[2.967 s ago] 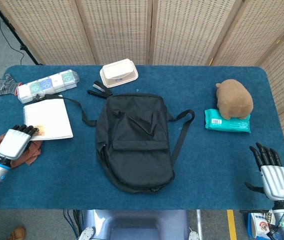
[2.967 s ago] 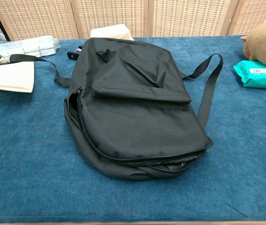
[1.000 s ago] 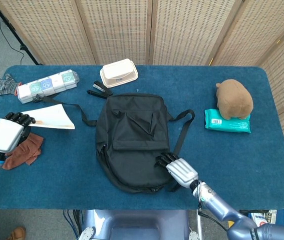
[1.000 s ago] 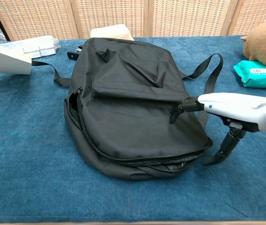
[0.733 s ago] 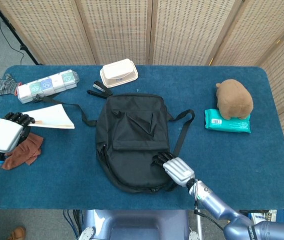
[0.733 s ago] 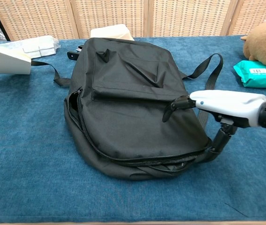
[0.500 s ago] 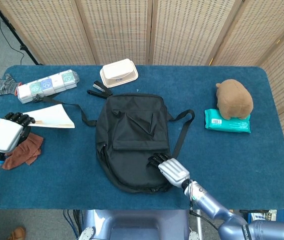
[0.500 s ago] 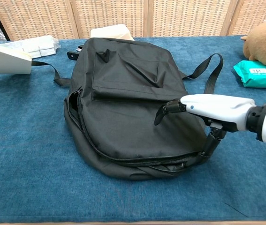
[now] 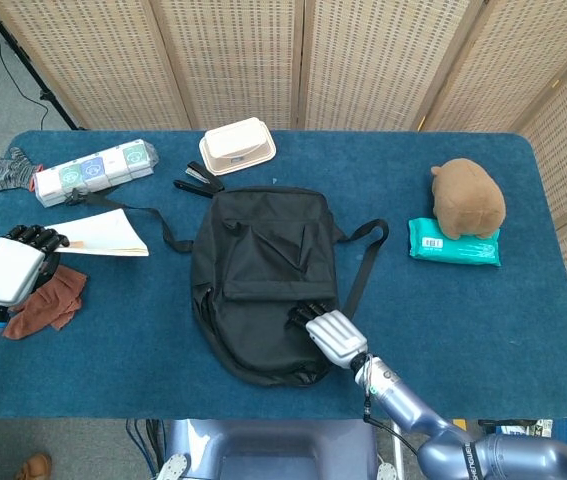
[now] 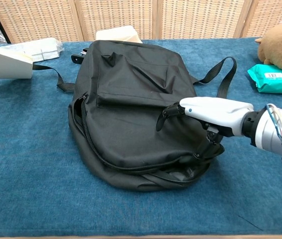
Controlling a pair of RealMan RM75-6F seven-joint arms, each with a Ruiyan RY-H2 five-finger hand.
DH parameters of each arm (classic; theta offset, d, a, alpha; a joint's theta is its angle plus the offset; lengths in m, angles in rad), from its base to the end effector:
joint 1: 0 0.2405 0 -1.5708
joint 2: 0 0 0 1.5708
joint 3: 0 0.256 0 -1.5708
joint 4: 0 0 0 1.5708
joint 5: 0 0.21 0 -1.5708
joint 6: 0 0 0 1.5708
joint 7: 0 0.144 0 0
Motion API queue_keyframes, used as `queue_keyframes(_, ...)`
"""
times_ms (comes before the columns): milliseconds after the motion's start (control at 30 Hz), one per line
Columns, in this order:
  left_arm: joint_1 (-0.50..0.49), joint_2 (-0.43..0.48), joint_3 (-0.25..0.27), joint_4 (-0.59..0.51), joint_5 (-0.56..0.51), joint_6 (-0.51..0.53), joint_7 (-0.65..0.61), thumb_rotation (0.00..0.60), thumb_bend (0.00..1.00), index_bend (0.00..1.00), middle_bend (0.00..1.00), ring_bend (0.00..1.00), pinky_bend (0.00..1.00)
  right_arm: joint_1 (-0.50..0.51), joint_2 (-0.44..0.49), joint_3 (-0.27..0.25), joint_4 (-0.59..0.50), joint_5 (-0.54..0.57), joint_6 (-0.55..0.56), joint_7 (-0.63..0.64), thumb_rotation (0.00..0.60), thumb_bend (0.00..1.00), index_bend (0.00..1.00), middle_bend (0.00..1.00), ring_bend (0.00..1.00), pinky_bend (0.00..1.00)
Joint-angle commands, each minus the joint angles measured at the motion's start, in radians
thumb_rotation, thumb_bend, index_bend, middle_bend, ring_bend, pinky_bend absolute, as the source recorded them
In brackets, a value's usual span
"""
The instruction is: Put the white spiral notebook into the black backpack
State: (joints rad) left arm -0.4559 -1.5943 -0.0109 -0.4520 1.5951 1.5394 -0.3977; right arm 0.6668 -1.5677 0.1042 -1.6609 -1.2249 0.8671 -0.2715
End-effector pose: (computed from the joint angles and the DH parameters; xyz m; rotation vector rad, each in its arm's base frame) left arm -0.3358 0.3261 0.1347 -1.6525 -0.3642 -1.0063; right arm -0.1264 -0.2706 -0.0516 2.0900 -1.1809 0.9787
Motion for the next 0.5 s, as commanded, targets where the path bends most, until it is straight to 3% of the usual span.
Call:
queue_keyframes(33, 0.0, 0.001, -0.001, -0.001, 0.0, 0.002, -0.002, 0.6, 0.59, 0.8, 0.56, 0.43, 0.49, 0.002, -0.012, -0.001, 0.014, 0.002, 0.012, -0.008, 0.6, 0.37, 0.31, 0.23, 0.14, 0.17)
queue_keyframes(200, 0.003, 0.001, -0.001, -0.001, 0.0, 0.003, -0.008, 0.6, 0.59, 0.8, 0.56, 0.43, 0.49, -0.004, -0.031, -0.007, 0.038, -0.02, 0.048, -0.015, 0.6, 0.49, 0.37, 0.33, 0.24, 0.36)
queue_keyframes(367, 0.008, -0.003, 0.0, 0.007, -0.001, 0.003, -0.016, 0.6, 0.58, 0.8, 0.56, 0.43, 0.49, -0.009, -0.041, -0.012, 0.044, -0.035, 0.066, -0.005, 0.6, 0.52, 0.43, 0.42, 0.32, 0.52)
queue_keyframes(500, 0.012, -0.006, 0.0, 0.012, -0.001, 0.009, -0.024, 0.6, 0.59, 0.8, 0.56, 0.43, 0.49, -0.011, -0.047, -0.012, 0.044, -0.048, 0.077, 0.009, 0.6, 0.53, 0.49, 0.47, 0.37, 0.59)
